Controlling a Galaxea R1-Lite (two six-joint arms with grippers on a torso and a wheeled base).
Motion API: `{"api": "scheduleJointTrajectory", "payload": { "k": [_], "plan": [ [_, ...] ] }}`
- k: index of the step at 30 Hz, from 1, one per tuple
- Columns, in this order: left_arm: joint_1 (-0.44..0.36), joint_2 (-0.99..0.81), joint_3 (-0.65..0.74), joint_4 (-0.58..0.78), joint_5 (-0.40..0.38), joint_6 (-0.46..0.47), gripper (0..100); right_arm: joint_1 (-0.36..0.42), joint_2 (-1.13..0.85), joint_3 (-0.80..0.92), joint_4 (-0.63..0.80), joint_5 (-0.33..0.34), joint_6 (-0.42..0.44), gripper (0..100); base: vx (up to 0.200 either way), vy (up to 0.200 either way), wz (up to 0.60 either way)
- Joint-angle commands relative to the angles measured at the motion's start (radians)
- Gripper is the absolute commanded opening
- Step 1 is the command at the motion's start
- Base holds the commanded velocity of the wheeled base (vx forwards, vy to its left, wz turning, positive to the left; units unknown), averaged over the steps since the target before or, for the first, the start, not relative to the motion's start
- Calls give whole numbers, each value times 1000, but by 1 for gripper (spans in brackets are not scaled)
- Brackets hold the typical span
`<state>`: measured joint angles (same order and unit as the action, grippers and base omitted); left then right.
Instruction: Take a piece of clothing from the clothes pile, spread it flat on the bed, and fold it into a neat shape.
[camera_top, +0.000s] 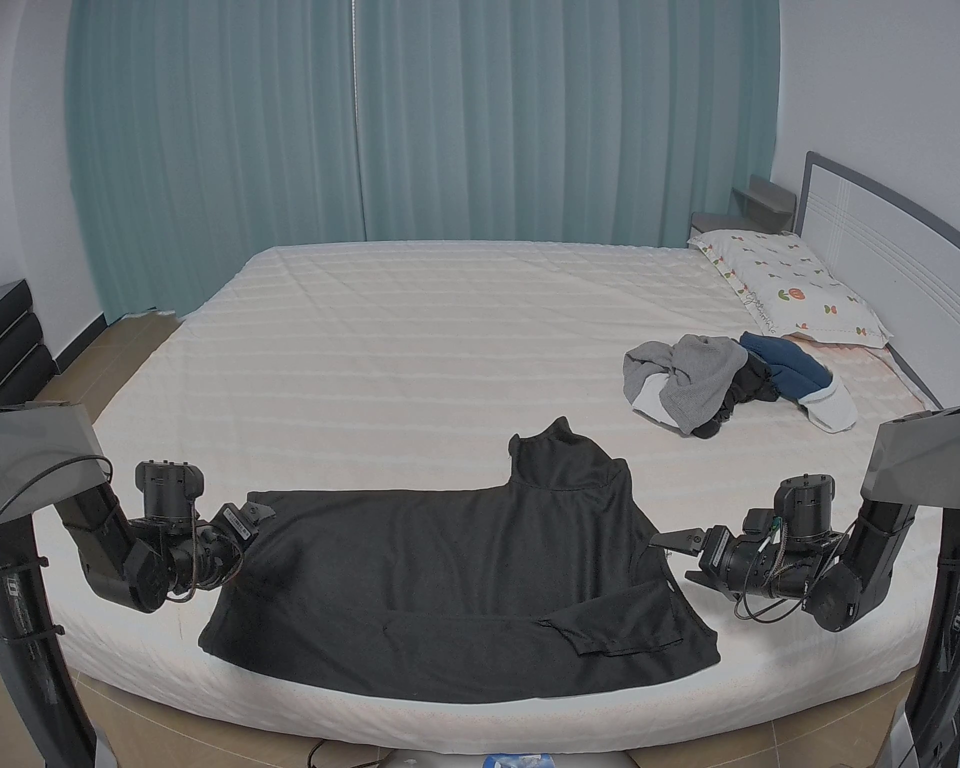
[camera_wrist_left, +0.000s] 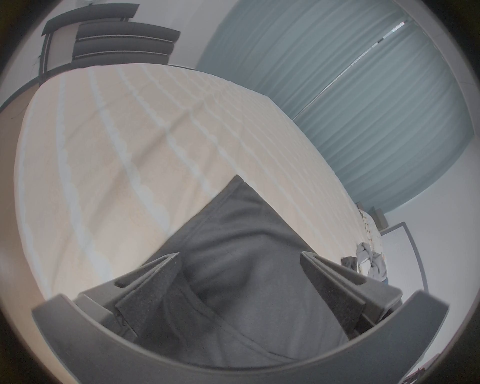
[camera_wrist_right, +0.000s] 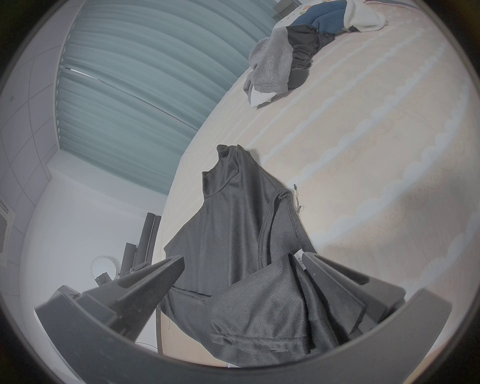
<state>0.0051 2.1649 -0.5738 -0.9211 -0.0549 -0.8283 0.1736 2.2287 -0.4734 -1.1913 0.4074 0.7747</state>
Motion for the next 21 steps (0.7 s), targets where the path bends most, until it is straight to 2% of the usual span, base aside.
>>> {"api": "scheduleJointTrajectory", "payload": {
  "k": [1,6,17,18,21],
  "plan": [
    [65,1,5,10,-29,43,100,0,2,1,-1,1,0,100,0,0,0],
    [95,67,3,18,-49,126,100,1,2,-1,1,1,0,100,0,0,0],
    [78,72,26,10,-48,129,100,0,2,1,1,1,0,100,0,0,0],
    [78,72,26,11,-48,129,0,0,2,1,-1,-1,0,100,0,0,0],
    [78,76,26,13,-45,130,0,0,2,1,-1,-1,0,100,0,0,0]
  ]
}}
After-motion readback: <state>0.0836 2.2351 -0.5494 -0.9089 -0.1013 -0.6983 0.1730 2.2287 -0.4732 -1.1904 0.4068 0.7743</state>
